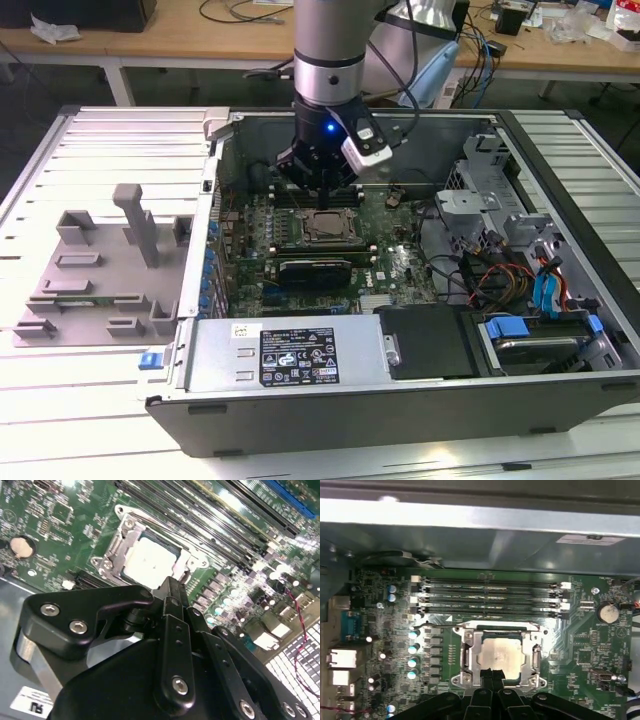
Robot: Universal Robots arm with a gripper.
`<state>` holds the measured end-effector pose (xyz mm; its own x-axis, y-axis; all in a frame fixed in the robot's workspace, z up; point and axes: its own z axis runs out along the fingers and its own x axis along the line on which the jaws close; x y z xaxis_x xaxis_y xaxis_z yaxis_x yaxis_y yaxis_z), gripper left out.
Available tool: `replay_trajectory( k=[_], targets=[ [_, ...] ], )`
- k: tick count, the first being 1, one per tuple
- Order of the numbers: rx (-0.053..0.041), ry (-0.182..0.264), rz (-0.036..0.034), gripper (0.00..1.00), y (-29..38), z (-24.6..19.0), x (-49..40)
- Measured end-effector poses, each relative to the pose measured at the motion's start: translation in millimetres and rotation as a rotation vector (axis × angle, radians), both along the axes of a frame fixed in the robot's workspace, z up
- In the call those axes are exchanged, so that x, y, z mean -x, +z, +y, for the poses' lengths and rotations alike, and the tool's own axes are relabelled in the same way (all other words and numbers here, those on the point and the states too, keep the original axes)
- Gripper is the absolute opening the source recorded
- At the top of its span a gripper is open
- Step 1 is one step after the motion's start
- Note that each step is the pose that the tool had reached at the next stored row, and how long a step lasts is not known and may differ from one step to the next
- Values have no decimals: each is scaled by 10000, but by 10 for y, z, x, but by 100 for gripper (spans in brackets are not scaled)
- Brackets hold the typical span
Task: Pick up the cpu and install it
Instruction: 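Install the first cpu locking lever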
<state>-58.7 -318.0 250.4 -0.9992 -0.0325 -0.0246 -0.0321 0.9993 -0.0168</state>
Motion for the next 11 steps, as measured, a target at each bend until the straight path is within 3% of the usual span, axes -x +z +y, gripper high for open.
replay_trajectory(
  k=[6, 11],
  targets=[
    [-1, 0, -17, 11, 0, 16, 256],
    [-23, -1, -30, 11, 0, 18, 301]
  ],
)
